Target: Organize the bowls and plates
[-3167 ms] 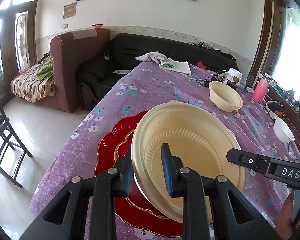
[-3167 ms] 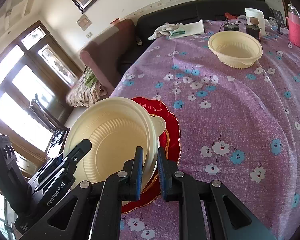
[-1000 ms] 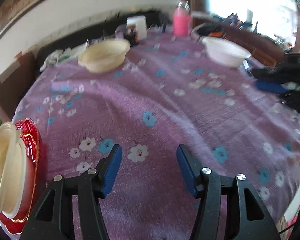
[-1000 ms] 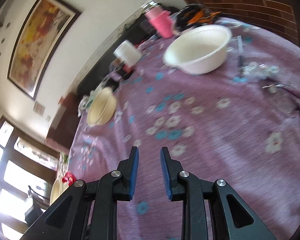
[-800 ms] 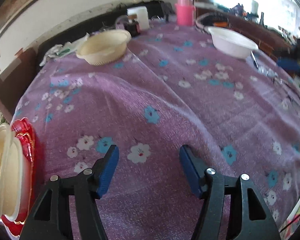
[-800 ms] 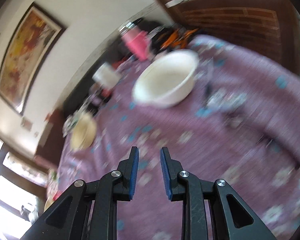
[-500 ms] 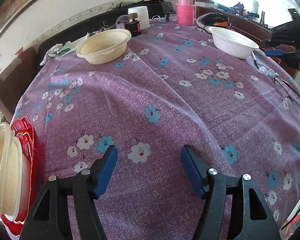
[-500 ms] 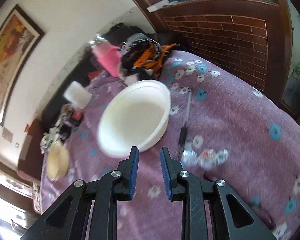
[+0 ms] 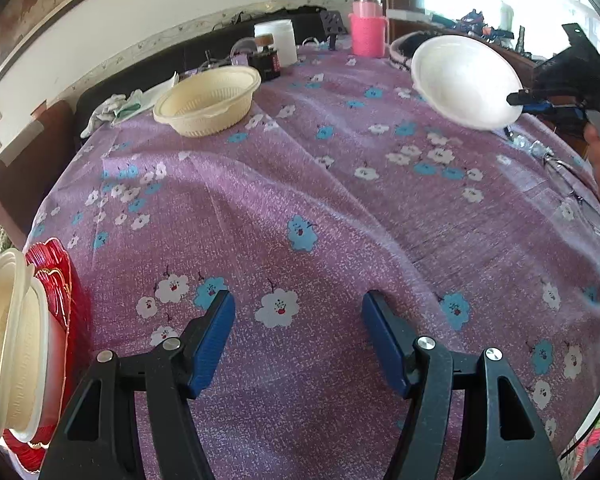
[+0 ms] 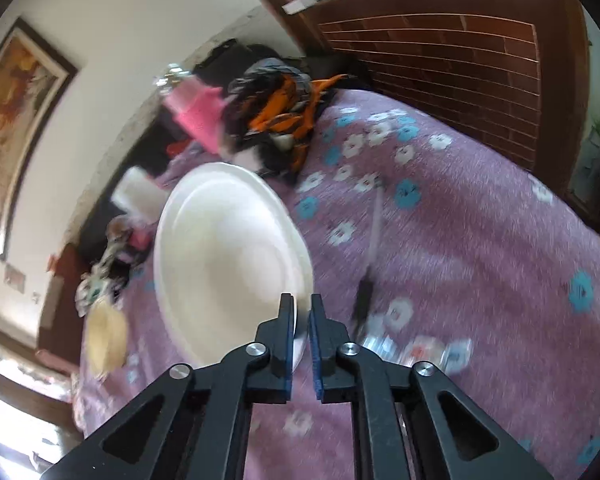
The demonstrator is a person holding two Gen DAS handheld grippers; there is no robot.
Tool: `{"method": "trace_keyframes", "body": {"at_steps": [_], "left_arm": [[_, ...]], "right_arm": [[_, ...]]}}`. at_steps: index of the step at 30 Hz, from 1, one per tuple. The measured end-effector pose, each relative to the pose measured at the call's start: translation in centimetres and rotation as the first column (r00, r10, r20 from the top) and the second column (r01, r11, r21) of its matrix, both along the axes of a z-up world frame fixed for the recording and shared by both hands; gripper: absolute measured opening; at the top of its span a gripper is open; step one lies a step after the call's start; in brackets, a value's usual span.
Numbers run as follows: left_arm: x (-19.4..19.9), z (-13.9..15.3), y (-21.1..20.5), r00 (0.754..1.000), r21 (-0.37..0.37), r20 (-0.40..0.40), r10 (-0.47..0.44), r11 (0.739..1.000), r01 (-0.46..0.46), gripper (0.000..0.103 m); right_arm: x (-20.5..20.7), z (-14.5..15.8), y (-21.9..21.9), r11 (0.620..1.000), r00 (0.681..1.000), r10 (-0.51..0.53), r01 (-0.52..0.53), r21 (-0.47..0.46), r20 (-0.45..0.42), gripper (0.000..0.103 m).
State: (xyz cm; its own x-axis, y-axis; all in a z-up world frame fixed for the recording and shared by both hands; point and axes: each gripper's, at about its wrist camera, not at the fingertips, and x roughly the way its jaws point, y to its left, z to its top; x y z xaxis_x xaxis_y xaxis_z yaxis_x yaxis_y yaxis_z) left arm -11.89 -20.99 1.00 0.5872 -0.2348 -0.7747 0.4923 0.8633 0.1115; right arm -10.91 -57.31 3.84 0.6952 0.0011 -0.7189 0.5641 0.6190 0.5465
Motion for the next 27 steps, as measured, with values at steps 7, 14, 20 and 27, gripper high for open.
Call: {"method": "trace_keyframes", "body": {"at_steps": [7, 14, 20, 27], "left_arm": [[-0.9, 1.6, 1.7, 0.999, -0.130, 0.050, -0.005, 0.991, 0.011, 0.066], [-0.8, 2.9, 4.2, 1.000, -0.242, 0.008, 0.026, 0.970, -0.023, 0.066], [-0.3, 3.0, 3.9, 1.000, -0.238, 0.003, 0.022, 0.971, -0.021, 0.066], [-0.4, 3.7, 2.2, 1.000, -0.244, 0.005, -0.029, 0.969, 0.029, 0.066]], "right_arm": [[-5.0, 2.3, 7.6, 0.974, 0.972, 0.219, -0.222, 0.030, 0.087, 0.007], [-7.3, 1.3, 14.1, 0.888, 0.895, 0.438, -0.446, 0.115, 0.087, 0.011], [-7.7, 2.1, 15.4, 0.913, 0.912, 0.407, -0.405, -0.048, 0.059, 0.037], [-8.0, 2.6, 14.8, 0.924, 0.931, 0.358, -0.344, -0.164, 0.066, 0.046]]}}
